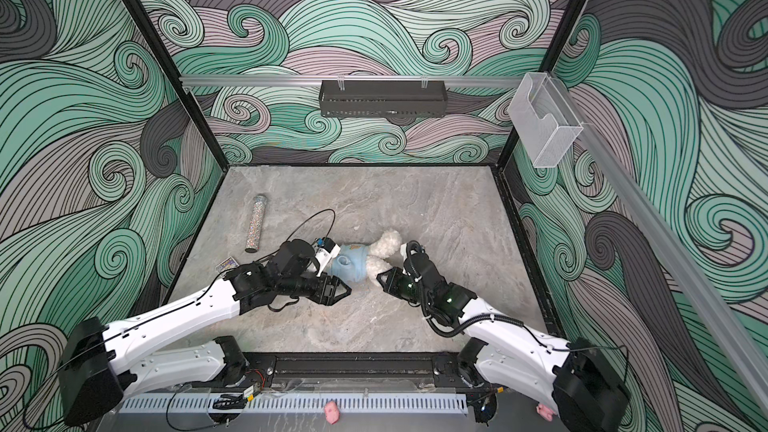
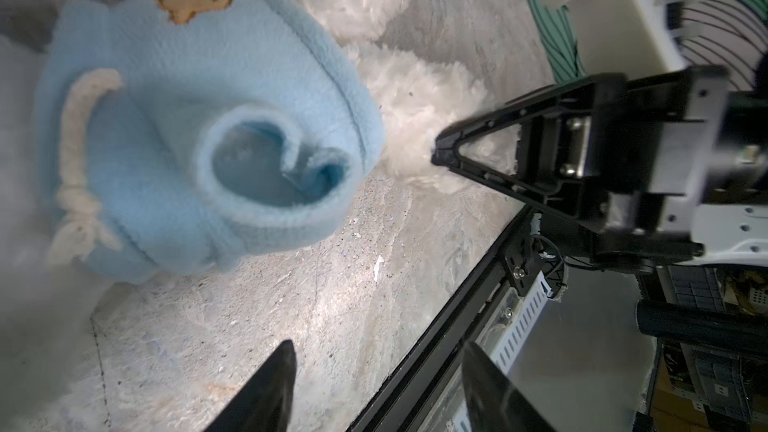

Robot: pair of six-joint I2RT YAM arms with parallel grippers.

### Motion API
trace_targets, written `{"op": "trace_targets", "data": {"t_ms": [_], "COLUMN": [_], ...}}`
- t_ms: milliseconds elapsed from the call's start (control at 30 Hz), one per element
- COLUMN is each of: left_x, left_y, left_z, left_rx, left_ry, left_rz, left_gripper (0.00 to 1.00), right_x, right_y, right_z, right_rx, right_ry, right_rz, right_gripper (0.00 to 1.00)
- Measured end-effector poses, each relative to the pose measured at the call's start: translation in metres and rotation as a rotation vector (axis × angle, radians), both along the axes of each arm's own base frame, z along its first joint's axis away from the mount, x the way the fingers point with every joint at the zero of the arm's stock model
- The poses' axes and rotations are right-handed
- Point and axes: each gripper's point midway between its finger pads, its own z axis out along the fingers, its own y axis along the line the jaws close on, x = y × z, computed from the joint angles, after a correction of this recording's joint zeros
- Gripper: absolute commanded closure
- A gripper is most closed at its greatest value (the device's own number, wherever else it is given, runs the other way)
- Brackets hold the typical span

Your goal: Dress the teddy bear

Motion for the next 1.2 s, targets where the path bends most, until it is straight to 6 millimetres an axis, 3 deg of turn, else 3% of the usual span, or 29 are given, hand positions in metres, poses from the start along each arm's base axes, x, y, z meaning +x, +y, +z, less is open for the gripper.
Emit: {"op": "trace_targets", "data": {"t_ms": [100, 367, 467, 567, 733, 900, 1033, 1200], "left_x": [0.015, 0.074, 0.103, 0.122, 0.115, 0.095, 0.098, 0.093], "left_y": [0.001, 0.012, 0.013, 0.009, 0.009, 0.022, 0.021, 0.006], "left_z": [-0.017, -0.038, -0.041, -0.044, -0.046, -0.036, -0.034, -0.052], "left_rx": [0.061, 0.139, 0.121, 0.089, 0.053, 0.030, 0.037, 0.014], "left_ry": [0.009, -0.033, -0.016, -0.022, -0.032, -0.075, -0.095, -0.011], "left_rz": [0.074, 0.233, 0.244, 0.222, 0.175, 0.161, 0.144, 0.083], "left_gripper": [0.36, 0.60, 0.59, 0.51, 0.38, 0.36, 0.39, 0.44], "right_x": [-0.003, -0.033, -0.052, -0.063, -0.041, -0.009, 0.026, 0.048], "right_y": [0.006, 0.036, 0.052, 0.066, 0.058, 0.038, 0.025, 0.023], "right_z": [-0.002, -0.008, -0.011, -0.005, 0.016, 0.030, 0.024, 0.004], "right_rx": [-0.020, -0.089, -0.126, -0.178, -0.346, -0.444, -0.491, -0.552], "right_ry": [-0.007, -0.114, -0.161, -0.227, -0.366, -0.433, -0.405, -0.389], "right_rz": [0.039, 0.260, 0.382, 0.491, 0.496, 0.419, 0.319, 0.312], "right_gripper": [0.82, 0.75, 0.63, 0.54, 0.45, 0.43, 0.43, 0.45]}}
